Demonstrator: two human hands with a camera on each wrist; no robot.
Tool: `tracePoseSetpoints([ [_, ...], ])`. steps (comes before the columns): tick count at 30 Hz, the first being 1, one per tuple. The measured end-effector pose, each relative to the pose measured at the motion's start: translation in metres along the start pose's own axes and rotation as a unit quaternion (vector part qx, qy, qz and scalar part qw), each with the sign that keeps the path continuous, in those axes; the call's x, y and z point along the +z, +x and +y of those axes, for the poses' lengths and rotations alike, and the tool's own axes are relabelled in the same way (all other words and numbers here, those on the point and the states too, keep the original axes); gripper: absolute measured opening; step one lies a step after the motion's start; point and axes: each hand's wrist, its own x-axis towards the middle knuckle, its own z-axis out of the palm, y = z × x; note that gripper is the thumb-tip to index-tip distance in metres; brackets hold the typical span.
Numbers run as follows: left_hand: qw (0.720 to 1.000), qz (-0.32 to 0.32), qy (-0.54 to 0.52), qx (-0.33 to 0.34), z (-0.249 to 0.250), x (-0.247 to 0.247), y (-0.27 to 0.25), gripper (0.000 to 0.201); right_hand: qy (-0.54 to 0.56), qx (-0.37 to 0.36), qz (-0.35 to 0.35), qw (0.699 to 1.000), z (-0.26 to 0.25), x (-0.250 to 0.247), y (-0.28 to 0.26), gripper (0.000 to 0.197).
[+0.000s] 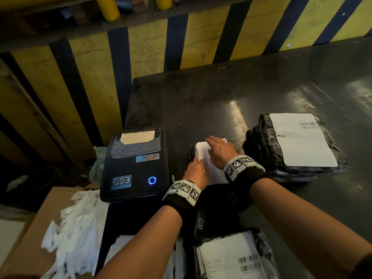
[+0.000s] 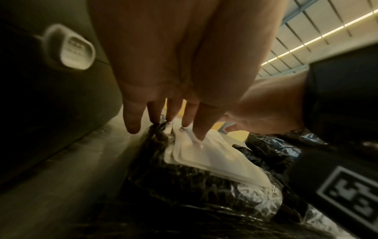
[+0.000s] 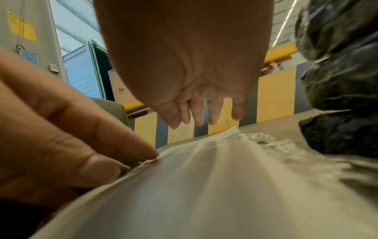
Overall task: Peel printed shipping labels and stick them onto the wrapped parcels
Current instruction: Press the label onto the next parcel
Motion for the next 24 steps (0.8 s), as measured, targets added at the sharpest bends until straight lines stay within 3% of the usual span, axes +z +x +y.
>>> tracePoseSetpoints([
  [3, 0.999, -0.034, 0.027, 0.008, -0.009, 0.004, -0.003, 0.057, -0.069, 0.016, -0.095, 0.993, -0.003, 0.005, 0.005, 0.052],
  [10, 0.995, -0.055, 0.078, 0.005, -0.025, 0.017, -0.016, 0.062, -0.07, 0.123, -0.098, 0.985, 0.027, -0.011, 0.011, 0.048],
  [18, 0.995, -0.044, 0.091, 0.006, -0.021, 0.02, -0.017, 0.065, -0.115, -0.013, -0.114, 0.987, -0.015, 0.004, 0.01, 0.049],
  [24, 0.993, -0.031, 0.117, 0.008, -0.022, 0.02, -0.019, 0.064, -0.12, 0.101, -0.138, 0.978, 0.023, -0.01, 0.017, 0.056],
])
